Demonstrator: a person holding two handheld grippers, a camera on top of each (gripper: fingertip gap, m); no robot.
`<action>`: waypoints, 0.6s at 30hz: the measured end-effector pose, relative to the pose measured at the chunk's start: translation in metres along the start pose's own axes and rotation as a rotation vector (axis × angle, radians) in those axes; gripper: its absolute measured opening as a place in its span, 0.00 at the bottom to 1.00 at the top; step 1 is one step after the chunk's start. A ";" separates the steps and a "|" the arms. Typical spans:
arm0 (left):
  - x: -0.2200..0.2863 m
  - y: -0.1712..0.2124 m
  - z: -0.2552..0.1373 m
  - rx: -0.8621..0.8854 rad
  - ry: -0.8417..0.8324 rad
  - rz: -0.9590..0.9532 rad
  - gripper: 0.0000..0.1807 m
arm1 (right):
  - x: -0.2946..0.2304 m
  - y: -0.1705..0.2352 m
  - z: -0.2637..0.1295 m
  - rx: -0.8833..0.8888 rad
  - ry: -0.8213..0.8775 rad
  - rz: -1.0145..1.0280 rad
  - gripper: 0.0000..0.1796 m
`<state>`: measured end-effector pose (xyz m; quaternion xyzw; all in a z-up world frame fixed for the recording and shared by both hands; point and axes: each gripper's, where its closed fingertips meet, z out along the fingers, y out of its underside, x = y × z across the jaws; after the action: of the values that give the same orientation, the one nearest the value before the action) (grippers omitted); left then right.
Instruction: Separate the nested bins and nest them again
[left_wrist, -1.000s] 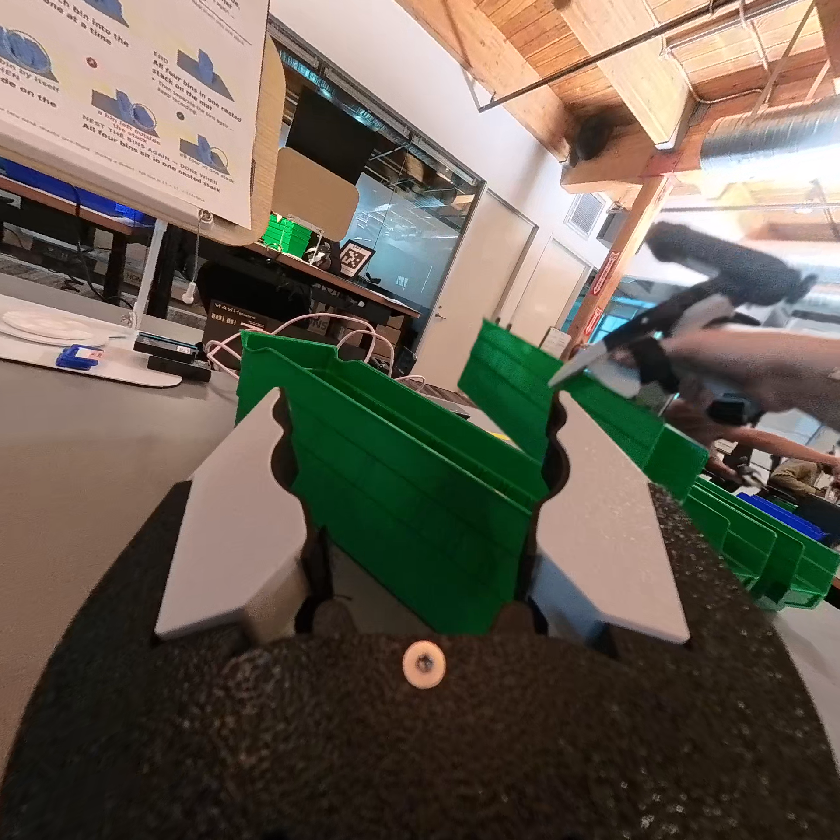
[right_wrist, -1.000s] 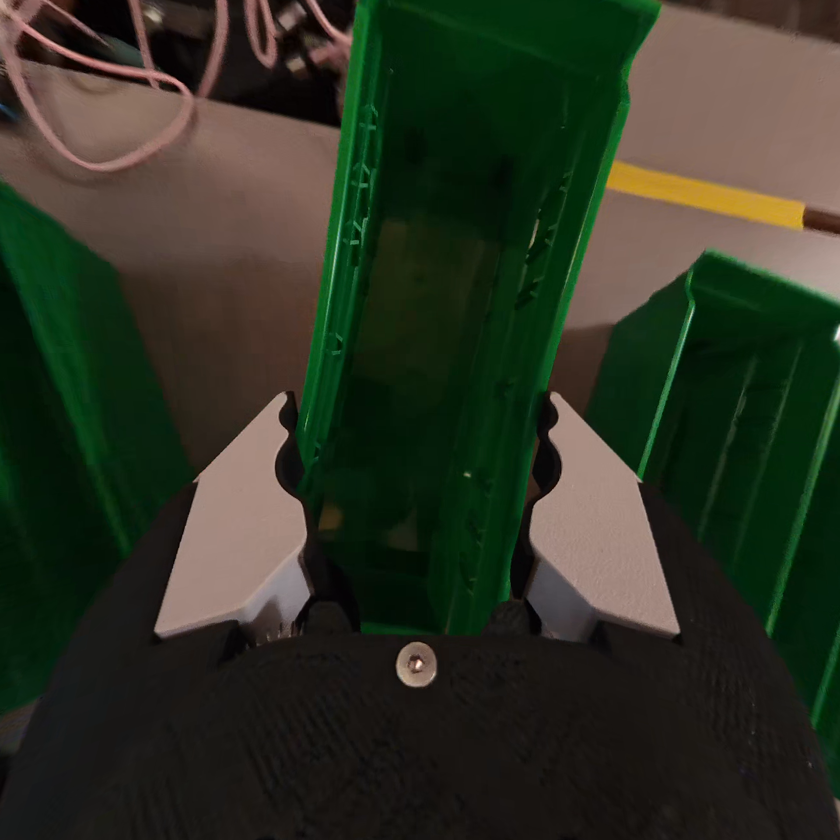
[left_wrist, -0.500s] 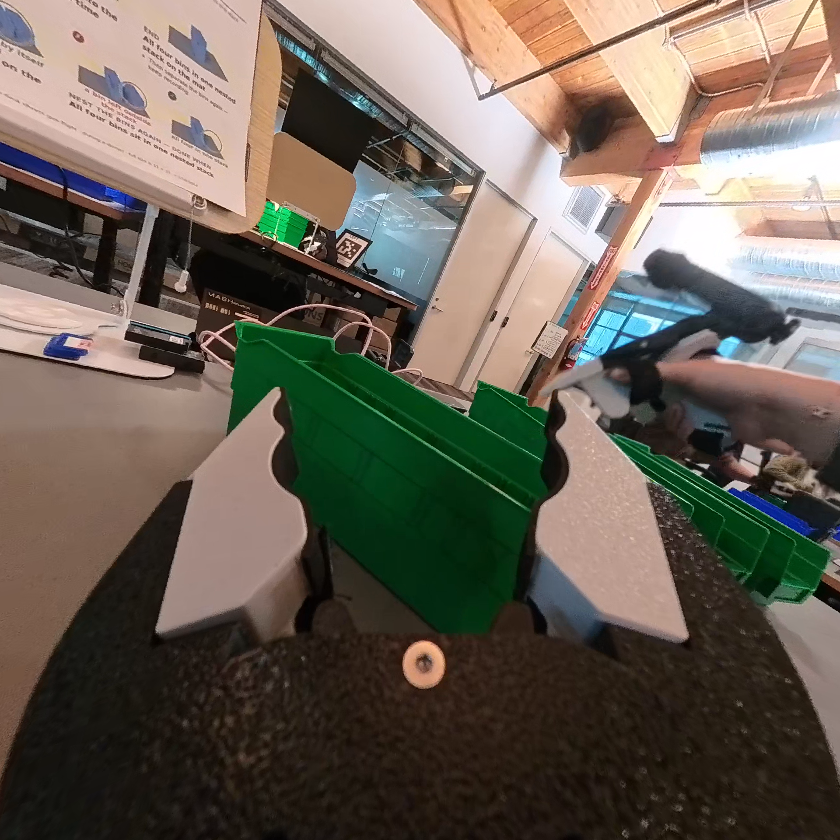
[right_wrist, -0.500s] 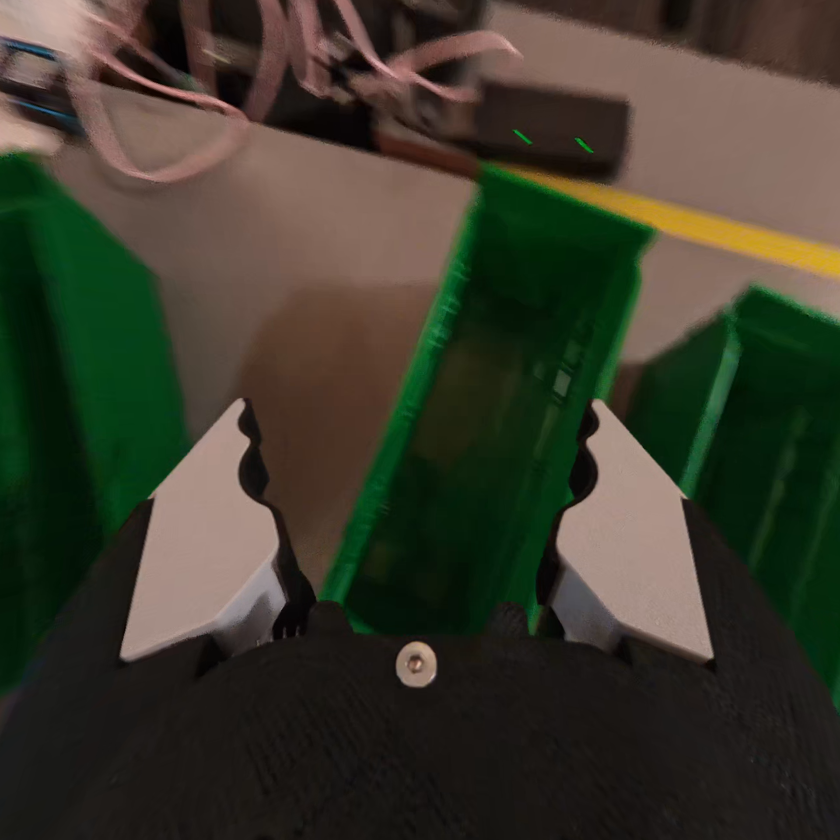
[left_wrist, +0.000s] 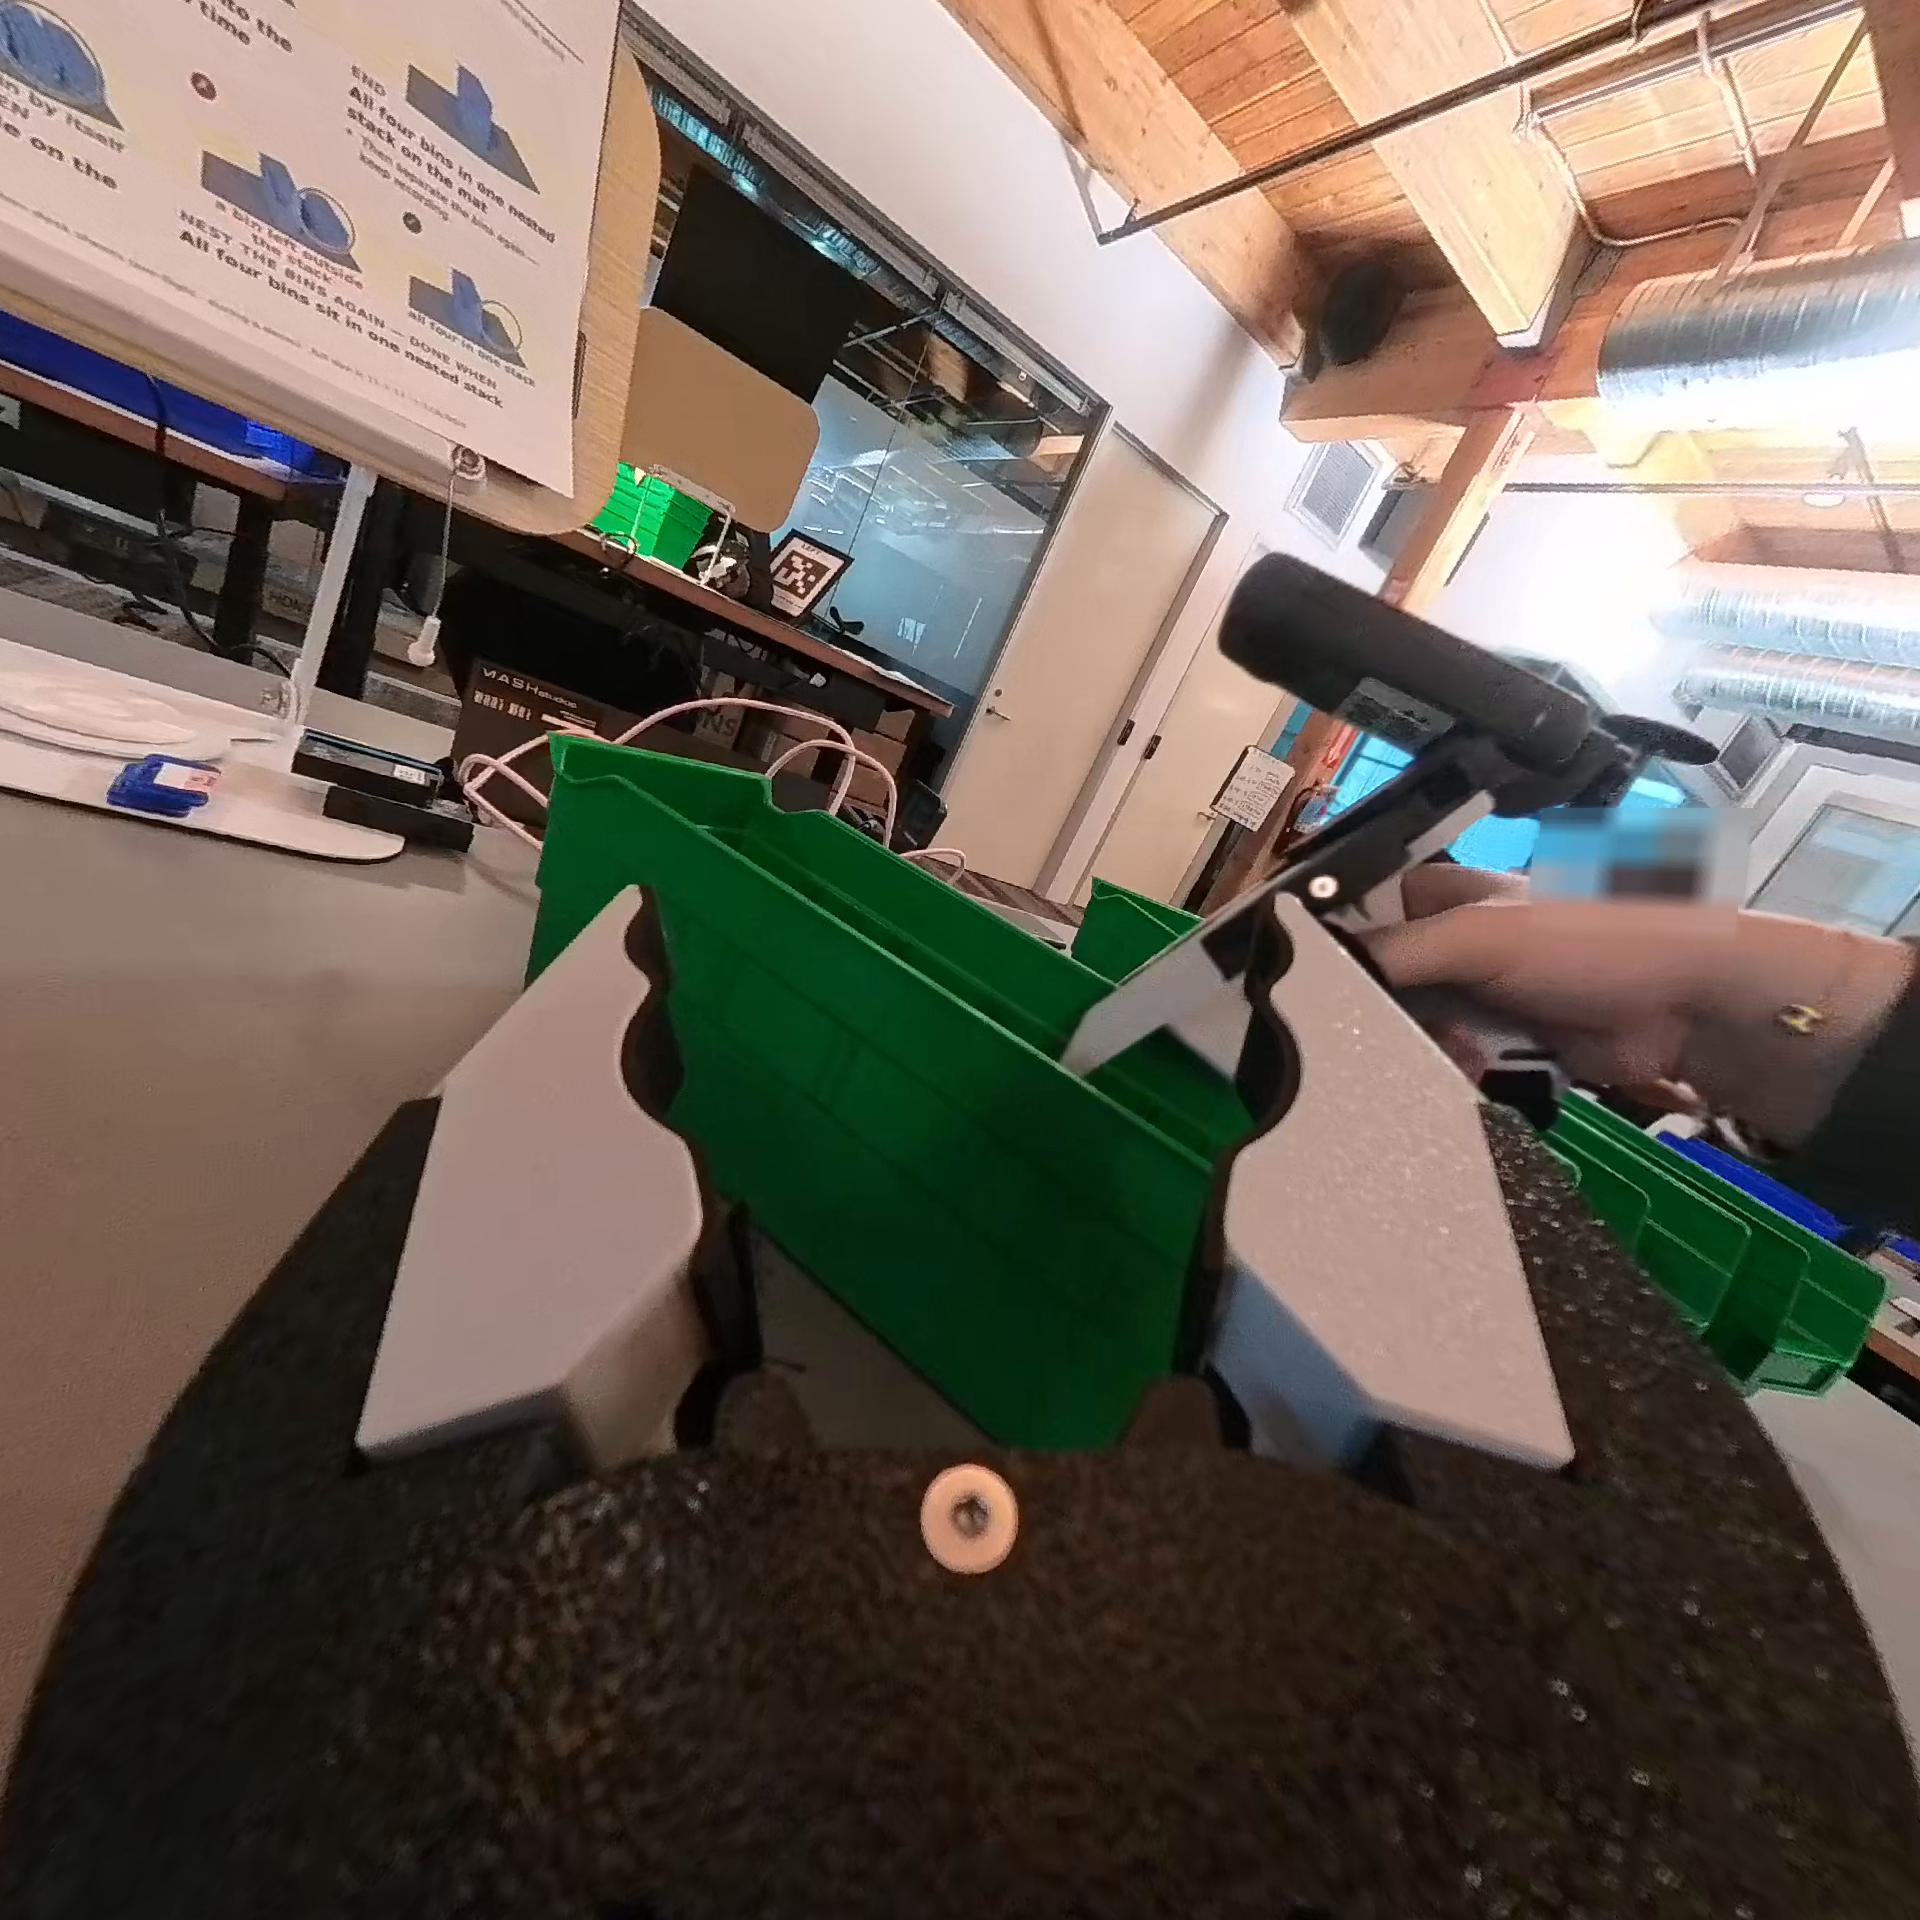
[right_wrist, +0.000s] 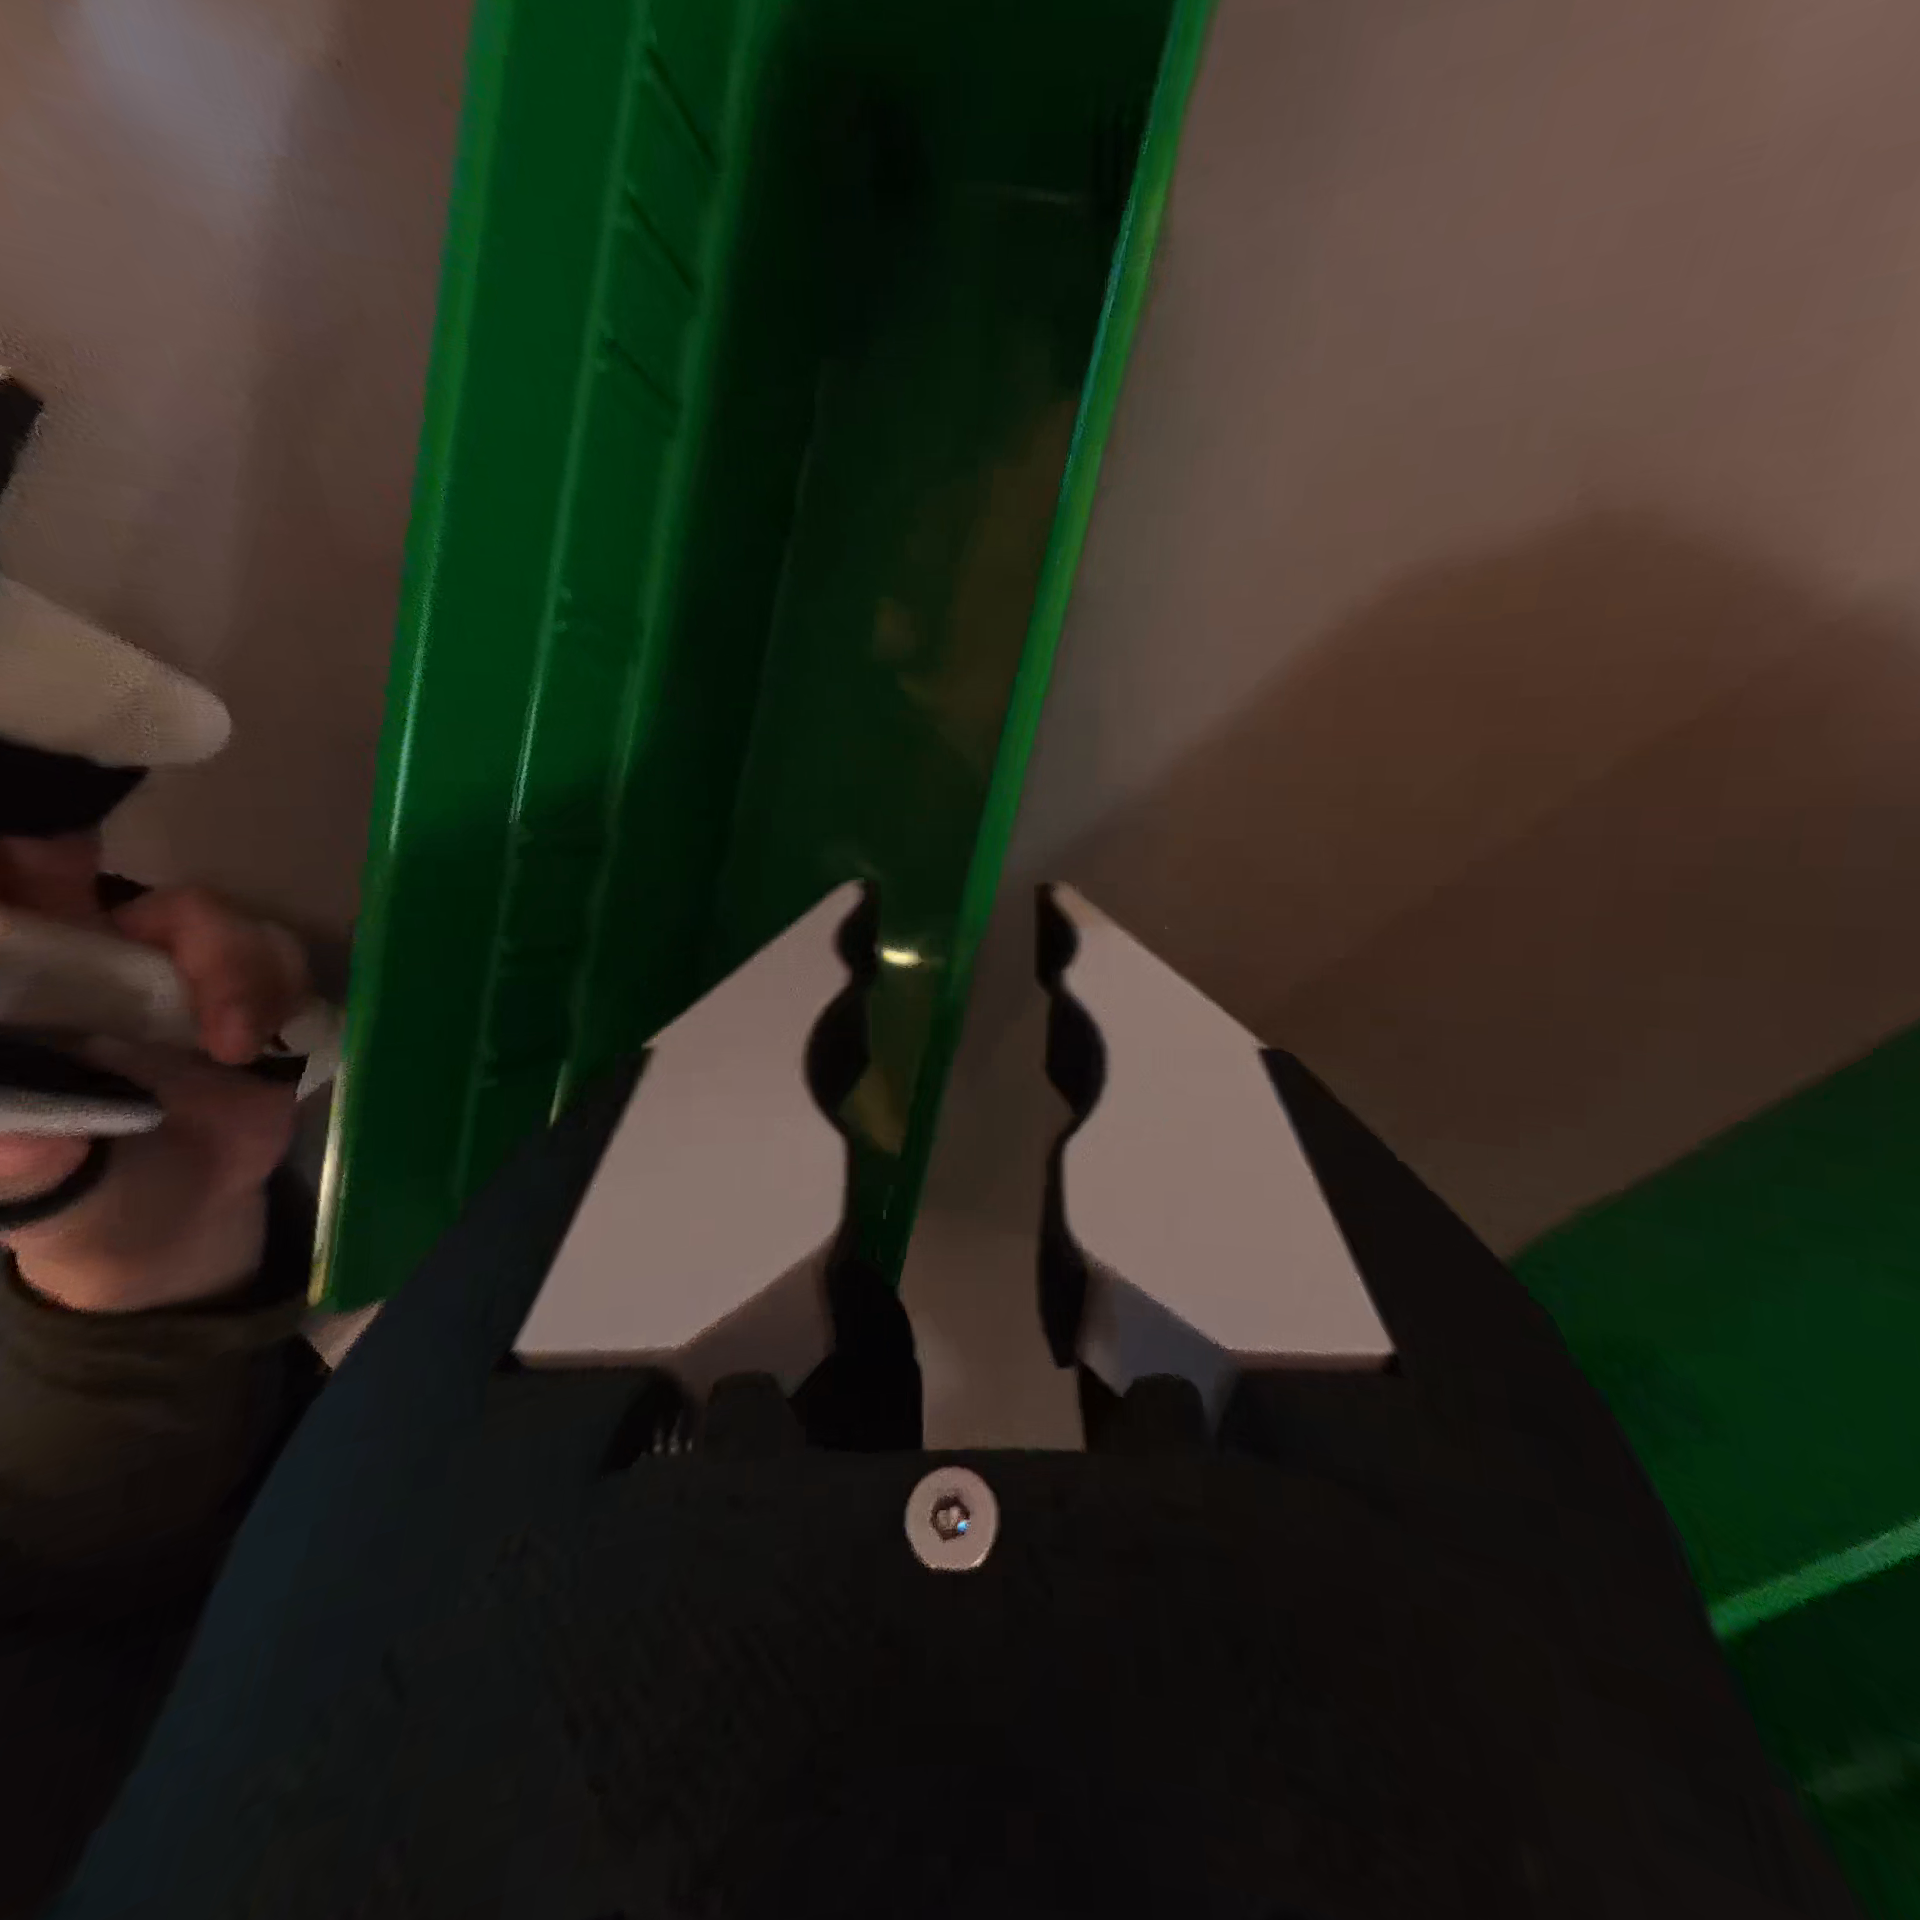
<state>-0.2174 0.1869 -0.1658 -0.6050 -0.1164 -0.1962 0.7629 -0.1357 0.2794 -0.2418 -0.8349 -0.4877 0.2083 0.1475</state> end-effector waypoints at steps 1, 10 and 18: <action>0.000 0.000 0.000 -0.001 0.001 0.000 0.60 | 0.003 -0.003 0.002 0.016 0.015 0.018 0.07; -0.001 -0.001 -0.001 0.006 0.006 -0.023 0.60 | 0.049 -0.015 -0.006 0.188 0.253 0.384 0.01; -0.001 0.000 0.000 0.002 0.009 -0.029 0.59 | 0.049 -0.005 -0.010 0.214 0.263 0.393 0.05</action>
<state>-0.2179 0.1869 -0.1661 -0.6014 -0.1218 -0.2099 0.7612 -0.1128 0.3240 -0.2409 -0.9132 -0.2680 0.1728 0.2538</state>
